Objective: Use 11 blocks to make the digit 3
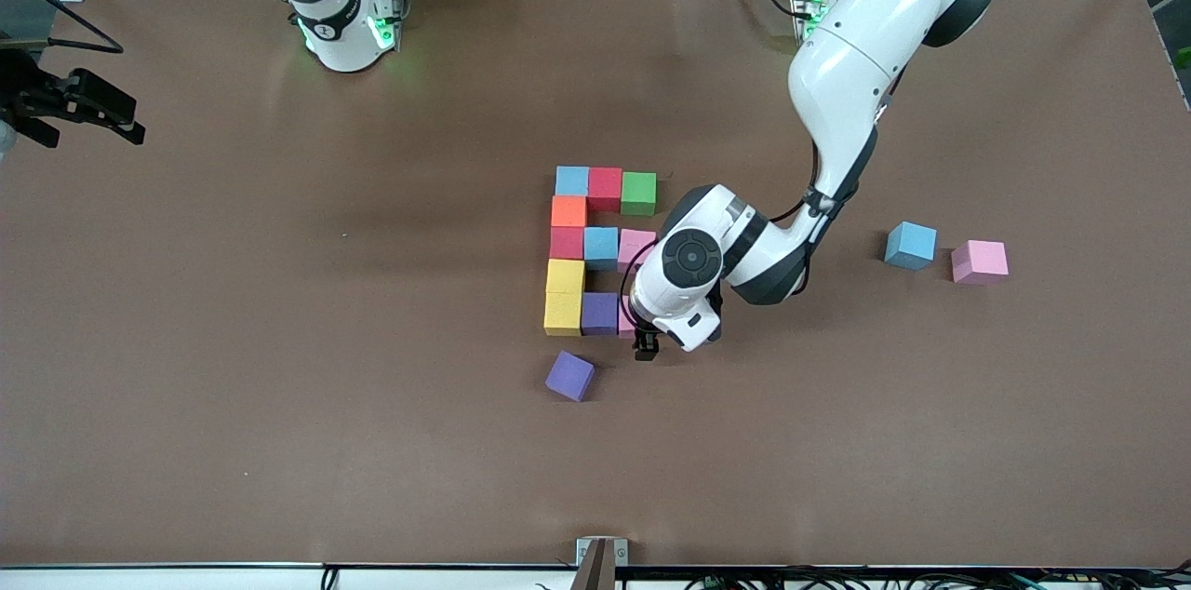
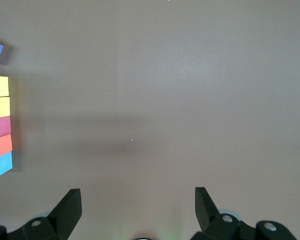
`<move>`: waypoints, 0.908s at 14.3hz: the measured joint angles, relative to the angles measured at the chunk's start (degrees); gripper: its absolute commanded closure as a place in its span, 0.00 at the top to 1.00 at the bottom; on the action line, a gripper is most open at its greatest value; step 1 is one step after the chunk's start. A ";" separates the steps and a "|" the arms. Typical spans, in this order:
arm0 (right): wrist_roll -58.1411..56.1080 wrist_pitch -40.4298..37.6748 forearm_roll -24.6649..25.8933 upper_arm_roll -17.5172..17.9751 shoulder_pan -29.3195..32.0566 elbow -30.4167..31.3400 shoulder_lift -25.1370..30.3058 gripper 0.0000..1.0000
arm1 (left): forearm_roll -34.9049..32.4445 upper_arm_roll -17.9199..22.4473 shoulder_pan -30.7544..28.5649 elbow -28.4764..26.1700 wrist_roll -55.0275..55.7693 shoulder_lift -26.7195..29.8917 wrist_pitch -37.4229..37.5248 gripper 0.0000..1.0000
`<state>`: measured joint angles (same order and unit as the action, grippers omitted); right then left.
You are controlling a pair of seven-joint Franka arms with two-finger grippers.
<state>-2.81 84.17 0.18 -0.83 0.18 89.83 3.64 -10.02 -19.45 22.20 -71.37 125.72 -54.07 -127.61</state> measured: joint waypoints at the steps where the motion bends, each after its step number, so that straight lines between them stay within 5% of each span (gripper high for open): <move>1: 0.00 0.00 0.00 0.01 0.00 0.00 0.00 1.00 | 0.00 0.00 -0.03 0.37 -0.63 0.42 0.00 1.00; 13: -0.01 0.00 0.00 0.17 -0.04 0.00 0.00 1.00 | -5.62 -0.45 -1.78 0.93 -20.10 14.38 17.19 1.00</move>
<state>-2.81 84.17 0.18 -0.66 0.14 89.83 3.64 -15.64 -19.90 20.42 -70.44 105.62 -39.69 -110.42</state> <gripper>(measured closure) 0.000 0.000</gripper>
